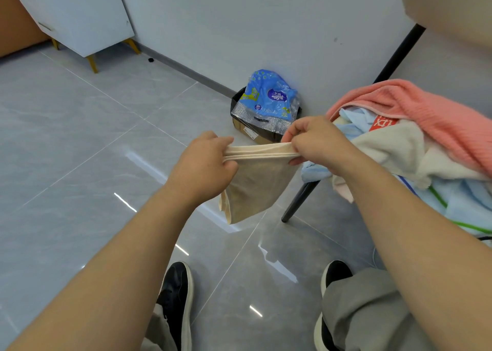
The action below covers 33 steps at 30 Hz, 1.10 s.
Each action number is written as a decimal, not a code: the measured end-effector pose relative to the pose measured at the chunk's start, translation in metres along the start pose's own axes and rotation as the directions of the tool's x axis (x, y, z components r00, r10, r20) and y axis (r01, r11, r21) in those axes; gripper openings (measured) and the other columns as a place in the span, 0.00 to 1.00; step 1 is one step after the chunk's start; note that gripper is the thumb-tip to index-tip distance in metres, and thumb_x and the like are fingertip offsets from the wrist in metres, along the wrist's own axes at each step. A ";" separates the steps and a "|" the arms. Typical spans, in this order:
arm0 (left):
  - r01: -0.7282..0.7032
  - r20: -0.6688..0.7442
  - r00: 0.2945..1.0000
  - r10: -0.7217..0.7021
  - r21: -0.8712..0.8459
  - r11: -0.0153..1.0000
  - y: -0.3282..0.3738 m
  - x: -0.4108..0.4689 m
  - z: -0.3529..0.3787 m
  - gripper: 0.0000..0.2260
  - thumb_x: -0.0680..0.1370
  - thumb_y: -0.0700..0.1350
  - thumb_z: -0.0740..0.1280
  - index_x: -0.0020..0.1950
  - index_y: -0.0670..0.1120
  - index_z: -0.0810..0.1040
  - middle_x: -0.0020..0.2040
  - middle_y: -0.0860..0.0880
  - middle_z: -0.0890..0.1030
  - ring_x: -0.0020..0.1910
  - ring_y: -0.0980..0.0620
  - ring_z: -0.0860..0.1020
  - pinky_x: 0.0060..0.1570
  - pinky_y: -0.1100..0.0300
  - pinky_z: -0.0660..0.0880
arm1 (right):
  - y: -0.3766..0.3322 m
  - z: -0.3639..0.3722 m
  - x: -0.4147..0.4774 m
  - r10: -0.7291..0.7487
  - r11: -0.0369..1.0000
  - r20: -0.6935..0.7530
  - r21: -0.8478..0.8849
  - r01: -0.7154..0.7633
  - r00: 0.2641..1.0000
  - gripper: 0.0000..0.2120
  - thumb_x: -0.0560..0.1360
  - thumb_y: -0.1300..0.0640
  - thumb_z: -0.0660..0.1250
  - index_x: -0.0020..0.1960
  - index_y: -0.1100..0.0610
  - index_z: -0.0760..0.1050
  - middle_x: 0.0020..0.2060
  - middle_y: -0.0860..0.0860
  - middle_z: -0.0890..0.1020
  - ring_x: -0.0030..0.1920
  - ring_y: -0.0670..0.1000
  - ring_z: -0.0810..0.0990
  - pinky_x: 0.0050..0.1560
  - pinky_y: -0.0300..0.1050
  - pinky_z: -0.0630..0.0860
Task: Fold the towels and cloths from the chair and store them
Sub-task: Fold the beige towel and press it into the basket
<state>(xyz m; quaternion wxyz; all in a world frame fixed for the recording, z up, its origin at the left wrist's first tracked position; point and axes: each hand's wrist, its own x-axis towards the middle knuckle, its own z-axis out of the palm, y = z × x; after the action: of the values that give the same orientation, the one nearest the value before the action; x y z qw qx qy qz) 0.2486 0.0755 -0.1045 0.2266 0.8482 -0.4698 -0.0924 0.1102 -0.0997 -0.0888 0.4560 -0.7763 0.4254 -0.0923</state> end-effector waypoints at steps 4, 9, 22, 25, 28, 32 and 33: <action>0.084 -0.028 0.996 -0.088 -0.120 0.989 -0.002 0.000 -0.006 0.07 0.74 0.42 0.65 0.49 0.47 0.81 0.46 0.51 0.80 0.45 0.51 0.76 0.41 0.60 0.69 | 0.006 -0.006 -0.004 -0.164 0.947 0.266 -0.228 0.228 0.950 0.18 0.69 0.46 0.79 0.56 0.46 0.81 0.44 0.43 0.82 0.45 0.42 0.81 0.51 0.40 0.78; 0.075 -0.015 0.997 -0.079 -0.181 0.981 -0.002 0.001 -0.007 0.09 0.75 0.40 0.61 0.50 0.48 0.79 0.45 0.50 0.80 0.46 0.49 0.78 0.45 0.54 0.75 | 0.005 0.002 -0.006 -0.276 0.841 0.280 -0.392 0.372 0.919 0.06 0.75 0.46 0.73 0.51 0.45 0.81 0.38 0.41 0.79 0.37 0.37 0.77 0.43 0.38 0.70; 0.013 0.033 0.999 0.002 -0.444 0.896 0.014 -0.004 -0.002 0.09 0.83 0.41 0.61 0.60 0.53 0.68 0.52 0.55 0.77 0.36 0.57 0.83 0.44 0.59 0.78 | -0.001 0.005 -0.011 -0.280 0.813 0.301 -0.429 0.392 0.911 0.17 0.71 0.59 0.67 0.58 0.46 0.72 0.47 0.42 0.79 0.48 0.49 0.79 0.48 0.46 0.77; -0.011 0.034 0.999 0.029 -0.445 0.896 0.014 -0.003 -0.002 0.11 0.82 0.40 0.63 0.61 0.52 0.66 0.52 0.54 0.76 0.37 0.56 0.83 0.44 0.57 0.79 | -0.001 0.016 -0.010 -0.361 0.831 0.290 -0.330 0.447 0.886 0.14 0.75 0.47 0.70 0.59 0.44 0.76 0.46 0.42 0.81 0.48 0.46 0.80 0.51 0.43 0.76; 0.021 0.042 0.999 0.000 -0.505 0.863 0.013 -0.003 -0.003 0.18 0.79 0.40 0.68 0.63 0.50 0.65 0.54 0.55 0.74 0.41 0.55 0.83 0.46 0.58 0.80 | 0.001 0.022 -0.005 -0.461 0.771 0.252 -0.361 0.525 0.851 0.08 0.78 0.48 0.69 0.54 0.49 0.80 0.44 0.44 0.81 0.46 0.46 0.78 0.48 0.44 0.73; 0.068 0.042 0.998 -0.056 -0.379 0.923 0.009 -0.001 -0.003 0.21 0.74 0.42 0.75 0.64 0.50 0.73 0.50 0.58 0.78 0.42 0.62 0.80 0.45 0.63 0.77 | -0.002 0.029 -0.008 -0.498 0.771 0.201 -0.343 0.537 0.844 0.06 0.80 0.55 0.66 0.56 0.54 0.78 0.48 0.47 0.80 0.48 0.47 0.75 0.46 0.38 0.65; 0.082 0.029 0.997 -0.077 -0.354 0.932 0.007 0.000 -0.002 0.15 0.74 0.42 0.74 0.59 0.47 0.77 0.47 0.55 0.81 0.39 0.61 0.81 0.44 0.61 0.78 | -0.003 0.031 -0.010 -0.509 0.764 0.200 -0.343 0.546 0.837 0.07 0.81 0.55 0.64 0.58 0.55 0.77 0.50 0.49 0.80 0.49 0.48 0.75 0.47 0.39 0.66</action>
<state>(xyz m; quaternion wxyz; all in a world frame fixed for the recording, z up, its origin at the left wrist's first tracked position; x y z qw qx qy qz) 0.2444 0.0726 -0.0991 0.3686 0.8111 -0.4122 -0.1907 0.1220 -0.0716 -0.1020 0.2691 -0.9420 0.1772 -0.0940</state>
